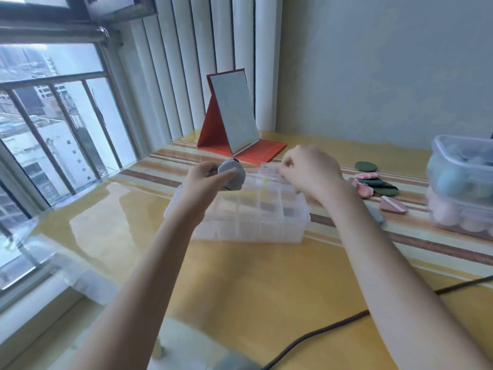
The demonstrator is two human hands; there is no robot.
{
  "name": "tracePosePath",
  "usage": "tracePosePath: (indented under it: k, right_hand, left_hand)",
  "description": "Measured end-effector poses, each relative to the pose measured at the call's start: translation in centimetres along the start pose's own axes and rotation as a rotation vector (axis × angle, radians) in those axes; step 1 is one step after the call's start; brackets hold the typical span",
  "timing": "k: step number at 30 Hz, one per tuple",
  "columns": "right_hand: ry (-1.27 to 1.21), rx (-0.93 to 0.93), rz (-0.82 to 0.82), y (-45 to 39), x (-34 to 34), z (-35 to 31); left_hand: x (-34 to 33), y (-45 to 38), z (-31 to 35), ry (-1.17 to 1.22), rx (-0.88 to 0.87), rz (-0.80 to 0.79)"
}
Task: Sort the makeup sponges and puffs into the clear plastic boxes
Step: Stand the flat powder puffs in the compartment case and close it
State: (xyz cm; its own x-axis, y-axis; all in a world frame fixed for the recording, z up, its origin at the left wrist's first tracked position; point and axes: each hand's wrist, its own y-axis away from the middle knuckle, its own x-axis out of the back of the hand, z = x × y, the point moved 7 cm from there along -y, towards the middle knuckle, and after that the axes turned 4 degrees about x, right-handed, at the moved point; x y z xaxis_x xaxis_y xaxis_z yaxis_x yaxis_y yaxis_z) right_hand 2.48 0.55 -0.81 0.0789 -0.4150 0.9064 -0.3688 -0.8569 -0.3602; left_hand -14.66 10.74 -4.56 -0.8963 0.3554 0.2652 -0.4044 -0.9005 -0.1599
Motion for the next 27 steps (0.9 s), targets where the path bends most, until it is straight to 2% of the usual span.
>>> tracePosePath:
  k: [2,4,6,8,11,14,19,21,23,25,27]
  right_hand:
    - [-0.341,0.033,0.077,0.0,0.2,-1.3]
    - [-0.685,0.063,-0.061,0.3,-1.6,-3.5]
    - [-0.805,0.109,-0.194,0.8,-3.7,-5.7]
    - [-0.818,0.131,-0.154,0.9,-4.6,-6.4]
    - [-0.851,0.066,-0.109,0.5,-5.2,-5.9]
    - [-0.770,0.045,-0.089,0.3,-5.7,-5.6]
    - [-0.736,0.038,-0.146,0.5,-5.6,-5.4]
    - [-0.746,0.017,-0.147,0.5,-5.6,-5.1]
    - [-0.755,0.005,-0.152,0.5,-5.7,-5.0]
    - [-0.744,-0.002,-0.174,0.6,-5.8,-5.0]
    - [-0.746,-0.011,-0.182,0.5,-5.9,-4.9]
  left_hand:
    - [0.3,0.4,-0.1,-0.023,-0.041,0.030]
    - [0.3,0.7,0.0,-0.084,-0.081,0.035]
    - [-0.1,1.0,-0.1,-0.086,-0.080,0.001]
    - [-0.2,0.8,-0.4,-0.075,-0.059,-0.008]
    - [-0.5,0.4,-0.5,-0.063,-0.028,-0.051]
    - [-0.5,0.0,-0.6,-0.005,0.012,-0.076]
    - [1.6,0.1,0.6,0.000,-0.062,0.025]
    - [3.0,-0.3,1.0,-0.074,-0.138,0.072]
    - [4.0,-0.9,0.7,-0.251,-0.194,0.104]
    - [4.2,-1.4,-0.3,-0.362,-0.187,0.063]
    - [4.3,-1.7,-1.1,-0.318,-0.138,0.031]
